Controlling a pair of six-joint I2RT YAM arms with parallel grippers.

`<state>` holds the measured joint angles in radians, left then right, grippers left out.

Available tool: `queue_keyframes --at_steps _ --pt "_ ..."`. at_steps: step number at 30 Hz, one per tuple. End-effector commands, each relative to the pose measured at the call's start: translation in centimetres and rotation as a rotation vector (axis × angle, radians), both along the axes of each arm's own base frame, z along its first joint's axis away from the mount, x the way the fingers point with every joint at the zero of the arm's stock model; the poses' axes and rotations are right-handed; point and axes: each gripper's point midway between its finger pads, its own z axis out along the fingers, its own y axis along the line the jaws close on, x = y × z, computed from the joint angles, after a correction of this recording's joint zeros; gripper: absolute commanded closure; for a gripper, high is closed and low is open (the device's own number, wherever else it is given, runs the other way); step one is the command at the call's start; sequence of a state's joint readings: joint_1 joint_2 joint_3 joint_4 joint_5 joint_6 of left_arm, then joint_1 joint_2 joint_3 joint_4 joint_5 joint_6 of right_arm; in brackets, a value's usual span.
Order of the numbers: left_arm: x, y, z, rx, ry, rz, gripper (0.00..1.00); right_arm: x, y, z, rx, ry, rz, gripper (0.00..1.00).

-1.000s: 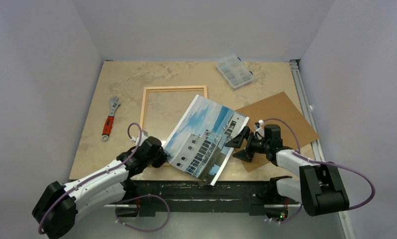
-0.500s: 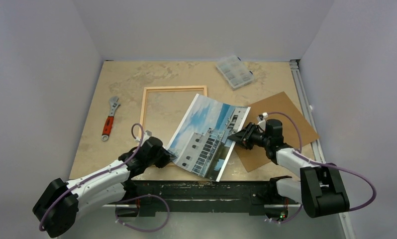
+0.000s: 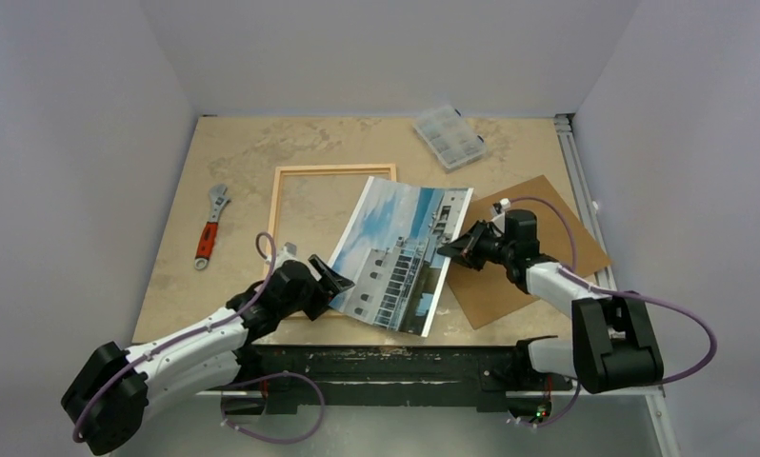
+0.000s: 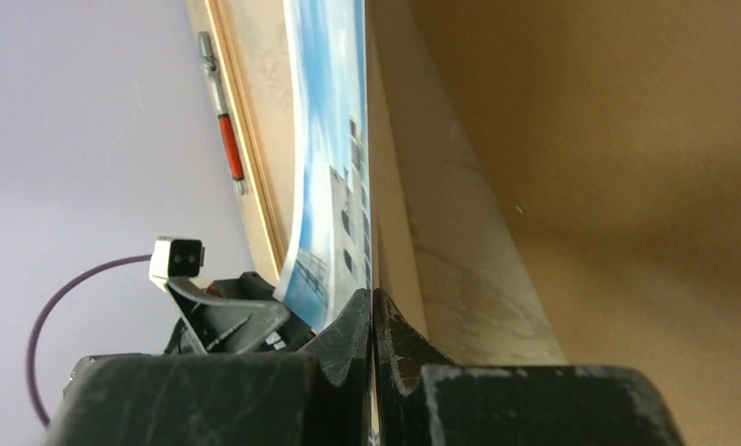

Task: Put the photo into the frame
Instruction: Pick up the photo at the center of the board, then turn over the photo from the photo frame.

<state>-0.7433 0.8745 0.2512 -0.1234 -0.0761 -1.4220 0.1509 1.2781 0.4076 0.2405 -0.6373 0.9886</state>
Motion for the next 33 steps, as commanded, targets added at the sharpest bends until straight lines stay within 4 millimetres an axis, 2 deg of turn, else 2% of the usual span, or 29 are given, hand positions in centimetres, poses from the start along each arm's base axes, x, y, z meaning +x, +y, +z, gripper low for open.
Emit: queue_keyframes --at_steps 1,4,7,9,10,13,16,21,24,28,30,33 --pt "-0.7 -0.4 0.1 0.063 -0.007 -0.111 0.18 2.5 0.3 4.5 -0.022 -0.116 0.029 1.0" --pt "-0.8 -0.7 1.4 0.138 0.007 -0.194 0.09 3.1 0.2 7.6 -0.062 -0.159 0.061 1.0" --pt "-0.2 -0.8 4.4 0.25 0.002 -0.281 0.06 3.7 -0.3 11.0 -0.119 -0.204 0.065 1.0" --pt "0.2 0.0 6.1 0.351 0.007 -0.318 0.05 3.6 -0.6 12.9 -0.16 -0.208 0.076 1.0" --pt "0.4 0.5 6.9 0.399 0.01 -0.327 0.05 4.0 -0.9 14.8 -0.189 -0.242 0.077 1.0" --pt "0.3 2.3 8.8 0.535 0.035 -0.365 0.04 4.2 -2.2 17.6 -0.311 -0.264 0.088 1.0" --pt "0.7 2.5 10.7 0.554 0.001 -0.382 0.04 4.1 -4.0 19.9 -0.438 -0.258 0.076 1.0" --pt "0.9 0.8 12.2 0.451 -0.059 -0.385 0.05 3.4 -7.4 24.0 -0.632 -0.248 0.021 1.0" --pt "1.1 -0.2 12.4 0.39 -0.076 -0.381 0.05 3.2 -8.7 24.7 -0.714 -0.206 0.03 1.0" --pt "1.2 -1.7 13.0 0.32 -0.094 -0.404 0.06 3.6 -9.0 23.3 -0.787 -0.141 0.081 1.0" --pt "1.4 -2.4 13.5 0.286 -0.112 -0.403 0.06 3.9 -8.0 22.5 -0.821 -0.13 0.105 1.0" --pt "1.4 -3.6 14.4 0.213 -0.136 -0.416 0.06 3.7 -4.6 21.1 -0.838 -0.133 0.175 1.0"
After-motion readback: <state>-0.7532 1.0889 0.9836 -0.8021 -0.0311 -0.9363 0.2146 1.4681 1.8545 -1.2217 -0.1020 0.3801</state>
